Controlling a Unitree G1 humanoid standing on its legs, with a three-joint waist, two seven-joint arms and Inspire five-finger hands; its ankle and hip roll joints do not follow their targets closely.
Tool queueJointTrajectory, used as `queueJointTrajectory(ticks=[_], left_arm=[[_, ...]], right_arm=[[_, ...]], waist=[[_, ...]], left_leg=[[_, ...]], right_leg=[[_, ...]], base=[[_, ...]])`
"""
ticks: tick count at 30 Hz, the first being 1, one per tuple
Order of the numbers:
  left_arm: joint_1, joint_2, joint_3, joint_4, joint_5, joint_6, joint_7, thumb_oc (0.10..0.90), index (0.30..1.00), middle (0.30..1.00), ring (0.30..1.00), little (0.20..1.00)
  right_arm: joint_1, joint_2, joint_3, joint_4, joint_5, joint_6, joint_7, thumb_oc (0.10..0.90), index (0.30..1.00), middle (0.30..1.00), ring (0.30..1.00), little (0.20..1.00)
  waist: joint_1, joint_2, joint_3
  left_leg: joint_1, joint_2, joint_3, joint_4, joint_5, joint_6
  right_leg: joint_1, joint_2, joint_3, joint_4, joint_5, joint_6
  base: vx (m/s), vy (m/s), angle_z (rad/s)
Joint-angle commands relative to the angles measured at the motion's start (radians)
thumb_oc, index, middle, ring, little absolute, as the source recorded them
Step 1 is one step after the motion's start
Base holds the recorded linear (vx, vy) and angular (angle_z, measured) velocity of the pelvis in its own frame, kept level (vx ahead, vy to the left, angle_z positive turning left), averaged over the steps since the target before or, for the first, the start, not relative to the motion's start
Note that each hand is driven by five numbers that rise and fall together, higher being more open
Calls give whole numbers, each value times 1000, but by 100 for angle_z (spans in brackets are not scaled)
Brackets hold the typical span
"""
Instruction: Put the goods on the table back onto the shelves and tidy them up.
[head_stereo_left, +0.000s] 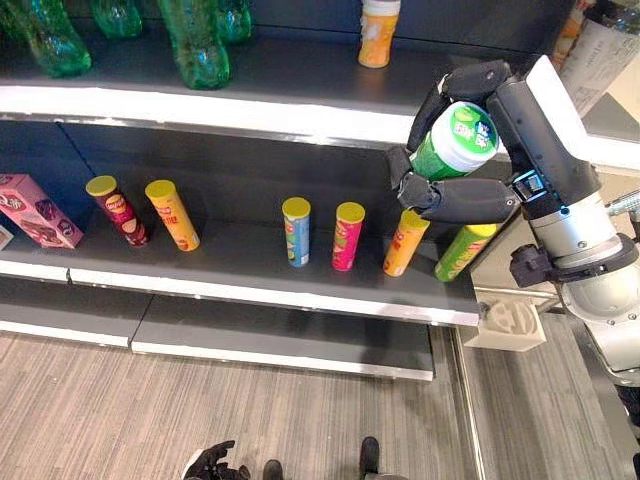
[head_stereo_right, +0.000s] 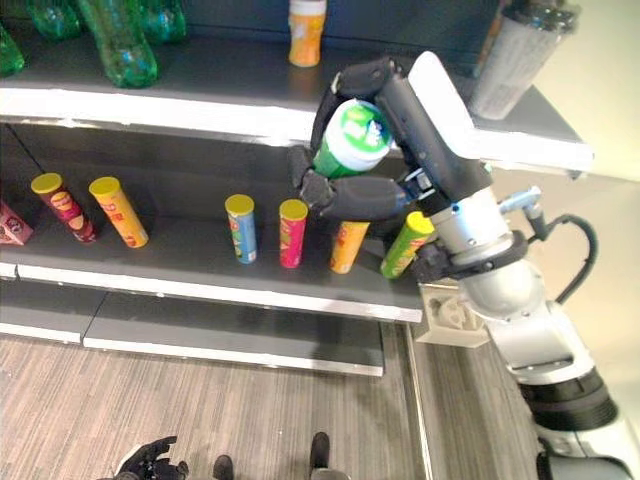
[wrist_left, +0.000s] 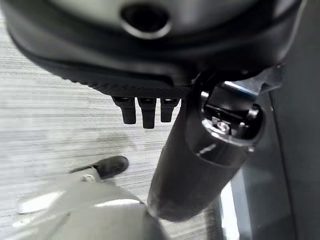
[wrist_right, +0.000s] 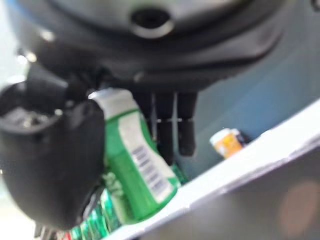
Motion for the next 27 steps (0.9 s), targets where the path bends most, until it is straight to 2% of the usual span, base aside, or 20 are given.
queueJointTrajectory(ticks=[1, 4, 5, 12, 14, 15, 16, 19, 22, 27], left_arm=[[-47, 50, -66, 23, -19, -23, 2, 800, 900, 900, 900, 900], [-48, 49, -70, 23, -20, -23, 3, 800, 900, 900, 900, 900], [-49, 57, -76, 22, -26, -22, 3, 800, 900, 900, 900, 900], [-42, 93, -97, 16, -53, -27, -2, 800, 900, 900, 900, 900], [-44, 110, -111, 32, -67, -32, 0, 800, 900, 900, 900, 900], [-44, 109, -110, 32, -67, -32, 0, 800, 900, 900, 900, 900], [-49, 114, -117, 41, -70, -34, 1, 800, 900, 900, 900, 900], [-50, 116, -122, 43, -73, -36, 1, 800, 900, 900, 900, 900], [-56, 121, -133, 50, -78, -39, 0, 800, 900, 900, 900, 900], [-63, 123, -139, 52, -79, -39, 1, 800, 900, 900, 900, 900]], right_arm=[[-195, -14, -18, 26, 95, -45, -46, 400, 300, 300, 300, 300], [-260, -40, 35, 74, 99, -41, -50, 400, 300, 300, 300, 300], [-331, -77, 92, 129, 103, -27, -50, 400, 300, 300, 300, 300], [-617, -157, 334, 381, 131, -4, -57, 400, 300, 300, 300, 300], [-777, -164, 481, 576, 168, 6, -42, 400, 300, 300, 300, 300], [-781, -164, 484, 577, 169, 5, -42, 400, 300, 300, 300, 300], [-840, -156, 544, 664, 188, 11, -26, 400, 300, 300, 300, 300], [-873, -150, 581, 720, 201, 17, -17, 400, 300, 300, 300, 300], [-905, -117, 613, 848, 217, 33, -7, 400, 300, 300, 300, 300], [-916, -105, 628, 891, 229, 44, 3, 400, 300, 300, 300, 300]], waist=[[37, -48, -90], [41, -48, -93], [50, -52, -96], [85, -63, -102], [107, -71, -101], [106, -70, -101], [117, -73, -100], [122, -74, -100], [134, -75, -95], [130, -75, -90]], left_leg=[[-7, 1, 25, 4, -68, -16], [-5, 4, 23, 4, -69, -19], [-3, 7, 19, 4, -68, -22], [-10, 7, 0, 4, -61, -30], [-20, 2, -12, 4, -55, -33], [-20, 2, -12, 4, -55, -33], [-29, -1, -19, 4, -52, -35], [-34, -2, -25, 4, -51, -36], [-45, -2, -32, 4, -47, -38], [-57, 0, -34, 4, -45, -42]], right_leg=[[83, -70, -9, 6, -97, 96], [90, -68, -15, 6, -101, 94], [96, -68, -21, 6, -105, 94], [107, -74, -49, 6, -108, 94], [113, -80, -69, 6, -106, 98], [113, -80, -69, 6, -106, 98], [113, -83, -80, 6, -105, 100], [113, -85, -89, 6, -104, 101], [110, -87, -100, 6, -104, 102], [104, -87, -106, 6, -106, 101]], base=[[53, -49, -6], [30, -33, 0], [33, -44, 6], [26, -42, 13], [32, -41, 28], [20, -34, 36], [13, -28, 30], [10, -23, 21], [16, -27, 13], [9, -11, 5]])
